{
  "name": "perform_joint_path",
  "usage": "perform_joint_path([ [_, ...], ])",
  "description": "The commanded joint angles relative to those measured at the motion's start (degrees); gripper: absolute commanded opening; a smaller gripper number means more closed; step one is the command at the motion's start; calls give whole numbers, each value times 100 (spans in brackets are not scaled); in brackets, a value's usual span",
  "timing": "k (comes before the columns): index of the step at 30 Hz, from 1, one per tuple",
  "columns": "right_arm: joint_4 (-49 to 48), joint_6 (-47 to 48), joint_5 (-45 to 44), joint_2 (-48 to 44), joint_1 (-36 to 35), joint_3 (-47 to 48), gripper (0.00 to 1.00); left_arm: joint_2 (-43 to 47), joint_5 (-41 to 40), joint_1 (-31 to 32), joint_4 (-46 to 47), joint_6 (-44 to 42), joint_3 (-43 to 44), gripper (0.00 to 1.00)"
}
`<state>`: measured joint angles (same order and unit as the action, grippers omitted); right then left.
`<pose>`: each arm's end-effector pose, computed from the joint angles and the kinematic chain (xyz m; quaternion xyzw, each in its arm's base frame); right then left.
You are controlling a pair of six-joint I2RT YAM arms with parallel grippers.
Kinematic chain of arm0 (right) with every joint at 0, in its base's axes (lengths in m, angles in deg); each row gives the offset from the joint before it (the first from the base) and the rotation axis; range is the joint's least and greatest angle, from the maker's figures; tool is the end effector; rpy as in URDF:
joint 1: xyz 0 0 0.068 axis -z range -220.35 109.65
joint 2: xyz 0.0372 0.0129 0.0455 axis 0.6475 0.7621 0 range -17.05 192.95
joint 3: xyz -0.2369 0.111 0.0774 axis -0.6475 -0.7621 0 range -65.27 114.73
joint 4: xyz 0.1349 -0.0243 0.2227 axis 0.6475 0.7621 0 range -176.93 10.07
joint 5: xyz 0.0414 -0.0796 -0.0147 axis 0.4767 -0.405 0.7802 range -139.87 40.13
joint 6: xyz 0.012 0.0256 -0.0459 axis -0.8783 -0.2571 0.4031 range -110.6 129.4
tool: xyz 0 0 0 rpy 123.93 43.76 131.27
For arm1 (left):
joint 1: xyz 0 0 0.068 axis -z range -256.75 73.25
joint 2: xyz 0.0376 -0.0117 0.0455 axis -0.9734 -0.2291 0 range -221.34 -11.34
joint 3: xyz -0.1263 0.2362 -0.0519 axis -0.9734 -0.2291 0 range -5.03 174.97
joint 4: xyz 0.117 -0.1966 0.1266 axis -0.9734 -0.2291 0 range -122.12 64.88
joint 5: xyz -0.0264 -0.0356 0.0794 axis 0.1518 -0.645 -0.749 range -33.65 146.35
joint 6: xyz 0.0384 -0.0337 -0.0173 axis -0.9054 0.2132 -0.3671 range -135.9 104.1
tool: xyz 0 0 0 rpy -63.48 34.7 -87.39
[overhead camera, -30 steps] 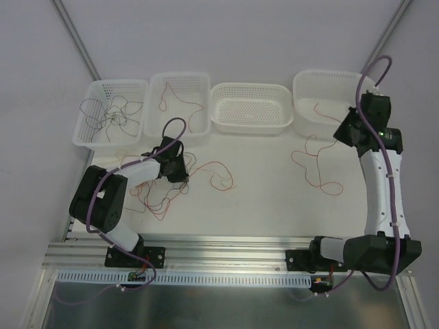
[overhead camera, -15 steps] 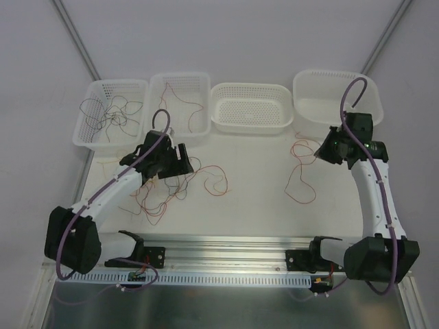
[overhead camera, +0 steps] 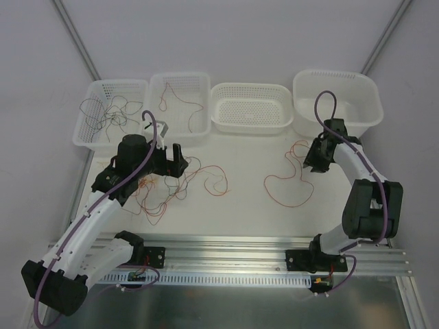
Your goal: Untangle the cables
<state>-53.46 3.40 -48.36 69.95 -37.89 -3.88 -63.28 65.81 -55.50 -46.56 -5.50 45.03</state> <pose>0.3092 -0.0122 0.2313 0.0676 0.9614 0.0209 0.2659 0.1884 -0.0794 0.3301 0.1239 0.8245 -0.2156 0.5083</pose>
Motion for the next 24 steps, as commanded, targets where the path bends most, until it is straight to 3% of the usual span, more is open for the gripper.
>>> perform_joint_path([
  [1,-420,125,-29,54,-131,286,46,158,-751,-69,191,-644,-295,99],
  [3,-526,248,137,71,-228,304,63,245,-918,-69,419,-556,-540,99],
  [6,-553,782,191,246,-385,435,79,316,-1270,-78,605,-503,-761,99],
  [8,-413,1073,261,500,-448,602,84,360,-1603,-78,614,-460,-814,99],
  [13,-245,1609,498,1028,-492,953,85,255,-2552,-78,544,-284,-919,99],
  [24,230,2155,191,2084,-703,1578,80,589,-3125,-87,508,-134,-972,99],
])
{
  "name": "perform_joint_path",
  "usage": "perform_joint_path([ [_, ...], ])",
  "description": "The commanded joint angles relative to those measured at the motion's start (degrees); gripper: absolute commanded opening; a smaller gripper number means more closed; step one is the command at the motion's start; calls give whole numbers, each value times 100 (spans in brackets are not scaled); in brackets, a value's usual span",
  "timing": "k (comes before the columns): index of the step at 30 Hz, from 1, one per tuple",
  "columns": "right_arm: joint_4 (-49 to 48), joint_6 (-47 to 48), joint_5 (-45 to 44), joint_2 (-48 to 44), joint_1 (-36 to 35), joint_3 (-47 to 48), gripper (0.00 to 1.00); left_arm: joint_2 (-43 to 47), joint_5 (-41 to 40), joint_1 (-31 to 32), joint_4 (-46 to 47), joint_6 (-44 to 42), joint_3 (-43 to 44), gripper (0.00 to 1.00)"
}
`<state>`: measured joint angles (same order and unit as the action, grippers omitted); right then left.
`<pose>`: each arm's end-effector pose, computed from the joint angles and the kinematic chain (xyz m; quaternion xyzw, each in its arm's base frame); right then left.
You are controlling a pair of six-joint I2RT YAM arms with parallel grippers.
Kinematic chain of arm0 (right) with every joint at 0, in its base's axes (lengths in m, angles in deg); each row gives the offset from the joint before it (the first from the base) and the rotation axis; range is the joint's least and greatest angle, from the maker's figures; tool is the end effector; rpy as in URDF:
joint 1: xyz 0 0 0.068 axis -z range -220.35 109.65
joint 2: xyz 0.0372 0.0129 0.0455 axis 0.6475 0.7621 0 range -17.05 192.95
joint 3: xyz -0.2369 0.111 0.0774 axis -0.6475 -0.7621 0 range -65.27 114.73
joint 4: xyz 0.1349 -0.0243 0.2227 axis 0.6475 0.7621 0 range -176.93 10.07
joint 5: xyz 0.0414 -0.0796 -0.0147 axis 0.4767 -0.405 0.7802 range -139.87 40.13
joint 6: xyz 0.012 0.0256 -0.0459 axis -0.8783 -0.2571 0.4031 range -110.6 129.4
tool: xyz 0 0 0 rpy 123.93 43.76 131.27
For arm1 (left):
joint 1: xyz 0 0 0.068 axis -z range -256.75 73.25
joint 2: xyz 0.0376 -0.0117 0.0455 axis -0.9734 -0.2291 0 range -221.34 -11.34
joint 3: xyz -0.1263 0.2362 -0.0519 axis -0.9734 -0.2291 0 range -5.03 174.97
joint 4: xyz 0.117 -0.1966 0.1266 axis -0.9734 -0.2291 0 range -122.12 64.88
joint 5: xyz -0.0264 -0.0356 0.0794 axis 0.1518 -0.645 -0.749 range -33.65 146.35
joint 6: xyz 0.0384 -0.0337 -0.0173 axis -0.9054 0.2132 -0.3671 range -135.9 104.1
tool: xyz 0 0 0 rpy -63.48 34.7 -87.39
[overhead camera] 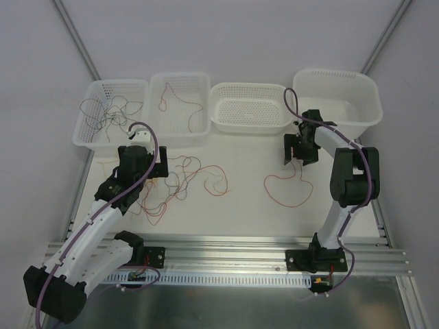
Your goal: Untangle the cables
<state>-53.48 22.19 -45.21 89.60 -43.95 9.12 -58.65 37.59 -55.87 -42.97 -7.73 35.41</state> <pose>0.3790 0.0269 0.1865 -0.1477 0.9656 0.0228 0.2126 0.1810 -0.0567 0.2928 0.0046 0.8354 -0.0006 0.5496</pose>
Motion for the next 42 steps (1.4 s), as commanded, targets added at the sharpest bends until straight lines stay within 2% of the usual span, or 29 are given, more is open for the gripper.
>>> perform_joint_path([
  [1,232,293,-106,215,-124,295,79,125,-286,-58,150,89,-19,99],
  [6,267,390,-168,488,-264,357,72,117,-242,-58,150,71,-19,99],
  [8,276,425,-194,550,-335,339,63,125,-259,-58,167,62,-19,99],
  [9,276,443,-220,541,-370,305,58,125,-259,-58,150,63,-28,99],
  [10,276,443,-255,515,-405,217,49,134,-259,-58,150,54,-28,99],
  [12,206,452,-326,357,-493,85,40,134,-242,-58,159,54,-28,99],
  [13,171,452,-404,278,-528,-46,32,108,-233,-58,150,54,-28,99],
  [15,144,434,-431,50,-598,-170,23,99,-215,-67,150,45,-19,99],
  [18,161,434,-659,-363,-747,-346,1,90,-207,-67,150,54,-19,99],
  [25,644,478,-915,-1347,-1029,-180,1,38,-128,-76,150,89,-11,99],
  [30,1470,566,-1046,-1752,-1152,566,1,20,-40,-76,150,98,-10,99],
  [36,2253,601,-977,-1955,-1240,2078,1,-33,-22,-76,150,89,-19,99],
  [42,2245,733,-1169,-1876,-1240,3651,1,-121,-4,-76,141,71,-10,99],
])
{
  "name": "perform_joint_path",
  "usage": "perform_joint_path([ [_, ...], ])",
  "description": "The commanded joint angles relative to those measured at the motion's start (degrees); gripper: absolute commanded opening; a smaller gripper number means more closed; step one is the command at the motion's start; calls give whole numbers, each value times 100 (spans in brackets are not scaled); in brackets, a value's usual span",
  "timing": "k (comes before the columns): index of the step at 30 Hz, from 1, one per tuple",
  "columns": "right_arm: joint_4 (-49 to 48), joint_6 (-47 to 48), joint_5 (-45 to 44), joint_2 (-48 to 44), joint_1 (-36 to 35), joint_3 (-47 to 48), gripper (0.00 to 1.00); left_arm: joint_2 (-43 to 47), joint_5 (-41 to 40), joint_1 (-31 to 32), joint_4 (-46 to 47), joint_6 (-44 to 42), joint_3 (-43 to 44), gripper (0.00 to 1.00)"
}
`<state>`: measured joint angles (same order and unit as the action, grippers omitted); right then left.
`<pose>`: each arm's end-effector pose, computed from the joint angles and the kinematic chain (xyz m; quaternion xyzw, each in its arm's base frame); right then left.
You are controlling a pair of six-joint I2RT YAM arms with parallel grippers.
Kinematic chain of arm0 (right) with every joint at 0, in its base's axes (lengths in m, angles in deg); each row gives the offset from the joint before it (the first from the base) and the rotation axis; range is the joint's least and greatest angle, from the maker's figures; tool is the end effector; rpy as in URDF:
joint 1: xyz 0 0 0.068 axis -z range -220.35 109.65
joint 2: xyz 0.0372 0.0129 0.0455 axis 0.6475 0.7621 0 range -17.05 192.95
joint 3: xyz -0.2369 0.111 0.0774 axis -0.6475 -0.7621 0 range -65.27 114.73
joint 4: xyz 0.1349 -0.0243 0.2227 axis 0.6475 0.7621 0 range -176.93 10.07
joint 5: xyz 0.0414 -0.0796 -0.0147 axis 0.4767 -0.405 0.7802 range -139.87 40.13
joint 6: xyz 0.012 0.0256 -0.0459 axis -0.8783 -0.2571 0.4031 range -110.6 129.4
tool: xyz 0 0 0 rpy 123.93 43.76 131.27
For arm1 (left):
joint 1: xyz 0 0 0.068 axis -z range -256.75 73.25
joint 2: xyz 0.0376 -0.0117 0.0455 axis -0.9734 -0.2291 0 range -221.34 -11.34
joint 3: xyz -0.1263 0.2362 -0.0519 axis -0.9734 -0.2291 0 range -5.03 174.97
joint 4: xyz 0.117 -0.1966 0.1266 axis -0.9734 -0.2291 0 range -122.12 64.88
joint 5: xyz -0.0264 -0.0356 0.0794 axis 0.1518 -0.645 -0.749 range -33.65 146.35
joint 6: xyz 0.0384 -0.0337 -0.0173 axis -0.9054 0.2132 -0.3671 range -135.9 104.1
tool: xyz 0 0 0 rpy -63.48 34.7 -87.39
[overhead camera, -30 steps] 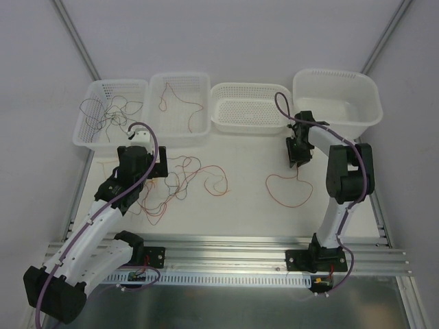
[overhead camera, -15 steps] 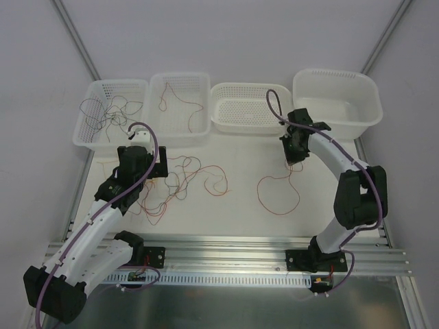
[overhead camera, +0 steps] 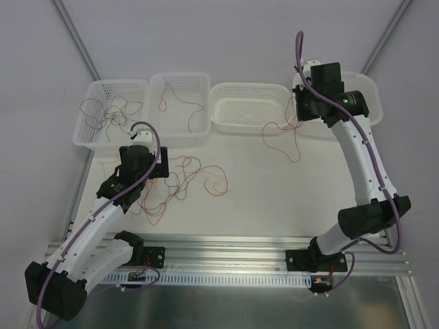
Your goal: Untangle the cables
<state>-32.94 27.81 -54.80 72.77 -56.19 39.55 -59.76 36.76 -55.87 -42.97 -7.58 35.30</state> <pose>0.3139 0.0860 0.4300 -0.2478 0.8672 -0.0485 0.4291 0.1842 -0.0574 0.2888 0.0017 0.8402 0.0079 0.5422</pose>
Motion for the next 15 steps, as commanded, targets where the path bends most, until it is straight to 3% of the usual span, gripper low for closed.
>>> perform_joint_path([
  [1,-27,215,-402,-167,-7,741,1,-27,70,-76,141,56,-8,99],
  [3,-370,382,-657,-132,1,988,1,-27,79,-76,141,30,0,99],
  [10,-3153,786,-1317,-88,501,655,1,-88,175,-76,141,-14,-35,99],
  [15,-4317,1050,-1572,351,880,759,1,-246,140,-76,141,-58,-26,99],
])
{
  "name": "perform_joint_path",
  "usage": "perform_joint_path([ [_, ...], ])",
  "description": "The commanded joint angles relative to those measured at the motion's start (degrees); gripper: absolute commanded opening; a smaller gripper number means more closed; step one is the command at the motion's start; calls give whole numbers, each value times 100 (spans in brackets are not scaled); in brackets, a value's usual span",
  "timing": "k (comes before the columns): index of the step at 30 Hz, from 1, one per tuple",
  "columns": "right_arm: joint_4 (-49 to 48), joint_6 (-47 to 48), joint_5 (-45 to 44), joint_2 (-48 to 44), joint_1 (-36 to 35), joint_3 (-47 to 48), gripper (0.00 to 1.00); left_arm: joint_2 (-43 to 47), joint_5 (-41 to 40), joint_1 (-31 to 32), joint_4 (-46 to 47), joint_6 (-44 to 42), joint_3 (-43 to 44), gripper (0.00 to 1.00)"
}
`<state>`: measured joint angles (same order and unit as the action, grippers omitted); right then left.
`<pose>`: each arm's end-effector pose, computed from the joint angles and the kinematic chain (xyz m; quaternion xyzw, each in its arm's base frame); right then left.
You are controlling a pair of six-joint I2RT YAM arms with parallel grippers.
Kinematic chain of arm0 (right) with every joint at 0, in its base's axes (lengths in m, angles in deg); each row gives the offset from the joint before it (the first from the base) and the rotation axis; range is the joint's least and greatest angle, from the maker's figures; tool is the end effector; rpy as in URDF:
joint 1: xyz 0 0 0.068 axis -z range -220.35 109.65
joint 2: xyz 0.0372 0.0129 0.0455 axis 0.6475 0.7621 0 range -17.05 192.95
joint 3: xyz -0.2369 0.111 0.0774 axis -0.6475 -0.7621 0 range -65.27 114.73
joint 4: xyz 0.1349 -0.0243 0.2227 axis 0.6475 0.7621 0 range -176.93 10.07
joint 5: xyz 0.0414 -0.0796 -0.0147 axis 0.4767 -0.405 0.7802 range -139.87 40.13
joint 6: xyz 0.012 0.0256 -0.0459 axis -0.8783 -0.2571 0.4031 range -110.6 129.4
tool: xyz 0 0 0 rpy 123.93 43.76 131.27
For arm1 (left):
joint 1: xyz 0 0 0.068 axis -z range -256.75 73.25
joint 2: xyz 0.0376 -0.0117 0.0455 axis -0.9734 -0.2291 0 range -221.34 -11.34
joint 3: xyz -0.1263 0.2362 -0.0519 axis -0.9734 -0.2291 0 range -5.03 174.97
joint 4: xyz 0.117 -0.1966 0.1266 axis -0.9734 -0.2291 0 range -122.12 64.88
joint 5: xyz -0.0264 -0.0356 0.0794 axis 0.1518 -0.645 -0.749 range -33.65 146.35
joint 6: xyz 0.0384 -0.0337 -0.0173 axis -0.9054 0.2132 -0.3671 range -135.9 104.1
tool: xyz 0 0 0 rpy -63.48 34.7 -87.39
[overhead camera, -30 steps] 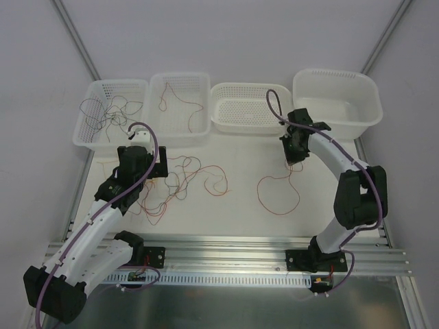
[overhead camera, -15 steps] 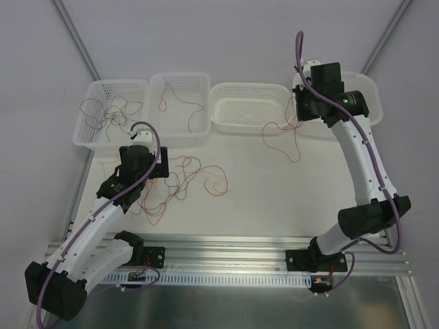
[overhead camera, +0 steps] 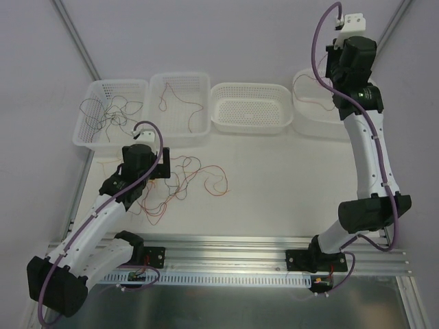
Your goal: Untangle the cables
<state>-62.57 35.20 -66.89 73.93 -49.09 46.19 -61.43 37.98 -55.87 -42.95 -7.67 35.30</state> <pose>0.3385 0.0416 0.5121 -0.1181 0.7201 -0.2071 0.6517 0.1889 -0.0599 0.2837 0.0109 0.8483 0.0036 0.5294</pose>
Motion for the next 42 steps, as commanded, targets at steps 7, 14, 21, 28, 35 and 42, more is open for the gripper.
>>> perform_joint_path([
  [7,-2075,988,-382,1448,723,921,1,-317,149,-76,139,-102,-26,99],
  [14,-2216,663,-399,2265,1101,623,1,-572,316,-76,139,-128,18,99],
  [21,-2033,575,-935,2732,1119,482,66,-652,448,-76,148,-173,53,99],
  [28,-1101,233,-619,1855,891,255,94,-467,641,-76,139,-164,44,99],
  [35,586,-364,-31,624,31,-623,95,-309,870,-76,121,-120,36,99],
  [42,1353,-1470,2074,-273,-1383,-2256,91,-300,888,-76,25,170,88,99],
])
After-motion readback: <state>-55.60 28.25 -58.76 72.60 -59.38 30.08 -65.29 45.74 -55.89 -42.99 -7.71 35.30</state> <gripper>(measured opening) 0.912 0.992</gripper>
